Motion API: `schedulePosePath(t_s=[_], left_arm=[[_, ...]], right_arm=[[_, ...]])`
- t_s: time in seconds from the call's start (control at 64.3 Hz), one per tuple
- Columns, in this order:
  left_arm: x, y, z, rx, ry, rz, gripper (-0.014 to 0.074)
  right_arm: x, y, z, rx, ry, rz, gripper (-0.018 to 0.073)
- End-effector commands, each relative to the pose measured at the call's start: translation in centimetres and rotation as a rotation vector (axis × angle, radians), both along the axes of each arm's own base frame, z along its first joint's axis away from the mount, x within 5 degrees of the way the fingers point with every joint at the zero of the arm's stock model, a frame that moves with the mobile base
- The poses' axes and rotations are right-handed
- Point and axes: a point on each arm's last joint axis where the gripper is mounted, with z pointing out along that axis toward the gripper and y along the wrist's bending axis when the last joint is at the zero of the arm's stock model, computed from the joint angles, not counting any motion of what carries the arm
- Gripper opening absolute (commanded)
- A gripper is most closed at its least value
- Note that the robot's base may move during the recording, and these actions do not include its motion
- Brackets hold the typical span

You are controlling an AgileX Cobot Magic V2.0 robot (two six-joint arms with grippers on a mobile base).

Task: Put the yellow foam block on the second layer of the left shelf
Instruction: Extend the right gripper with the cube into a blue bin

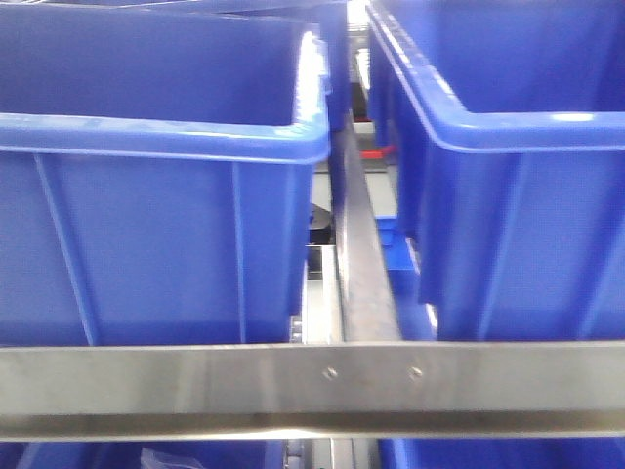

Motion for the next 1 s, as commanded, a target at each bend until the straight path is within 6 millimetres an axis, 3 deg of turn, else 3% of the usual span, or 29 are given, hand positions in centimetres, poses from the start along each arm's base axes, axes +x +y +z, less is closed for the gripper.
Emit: schedulePosePath(t_s=[0.0, 0.98], left_arm=[[0.1, -0.12, -0.11, -0.016, -0.055, -0.013, 0.0136], [0.1, -0.12, -0.11, -0.016, -0.055, -0.013, 0.0136]], right_arm=[[-0.12, 0.1, 1.5, -0.016, -0.096, 0.009, 0.0358], [-0.13, 0.11, 1.51, -0.015, -0.097, 0.01, 0.0358]])
